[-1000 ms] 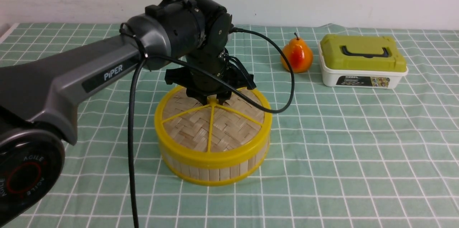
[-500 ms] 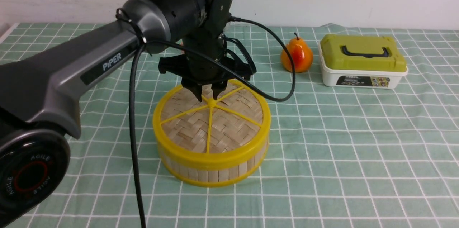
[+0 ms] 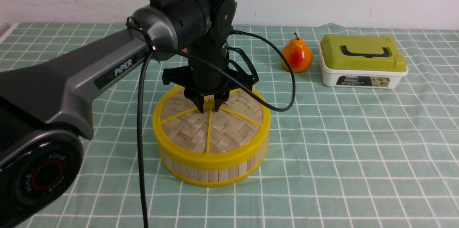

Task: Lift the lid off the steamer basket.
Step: Use the left arm to lift the lid of the steamer, then use the left arm to place the steamer lid on the table

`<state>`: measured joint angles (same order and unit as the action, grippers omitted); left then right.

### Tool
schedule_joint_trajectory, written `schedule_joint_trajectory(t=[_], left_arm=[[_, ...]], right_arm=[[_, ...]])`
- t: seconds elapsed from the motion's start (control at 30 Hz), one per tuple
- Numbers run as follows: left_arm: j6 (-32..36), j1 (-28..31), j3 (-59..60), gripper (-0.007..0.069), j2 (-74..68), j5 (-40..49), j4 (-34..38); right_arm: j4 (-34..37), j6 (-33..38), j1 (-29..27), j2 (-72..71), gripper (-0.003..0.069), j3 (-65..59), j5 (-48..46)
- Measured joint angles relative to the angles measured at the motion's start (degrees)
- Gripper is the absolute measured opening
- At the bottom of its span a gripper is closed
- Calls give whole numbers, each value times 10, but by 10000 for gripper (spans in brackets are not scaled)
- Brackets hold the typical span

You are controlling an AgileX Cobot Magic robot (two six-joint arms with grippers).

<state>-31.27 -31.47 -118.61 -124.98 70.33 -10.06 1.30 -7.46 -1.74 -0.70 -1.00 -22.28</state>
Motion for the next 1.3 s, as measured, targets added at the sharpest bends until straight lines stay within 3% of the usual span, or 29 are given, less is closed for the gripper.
schedule_joint_trajectory(t=[0.37, 0.57, 0.9, 1.07, 1.3], left_arm=[[0, 0, -2, 233, -3, -5, -1], [0, -1, -2, 104, -3, -4, 0], [1, -1, -37, 109, 2, 9, -5], [22, 3, -53, 109, 84, 9, -36], [43, 59, 13, 109, 205, 9, -35]], right_arm=[[0, 0, 0, 0, 241, 0, 0], [0, 0, 0, 0, 241, 0, 0], [0, 0, 0, 0, 241, 0, 0], [0, 0, 0, 0, 241, 0, 0], [0, 0, 0, 0, 241, 0, 0]])
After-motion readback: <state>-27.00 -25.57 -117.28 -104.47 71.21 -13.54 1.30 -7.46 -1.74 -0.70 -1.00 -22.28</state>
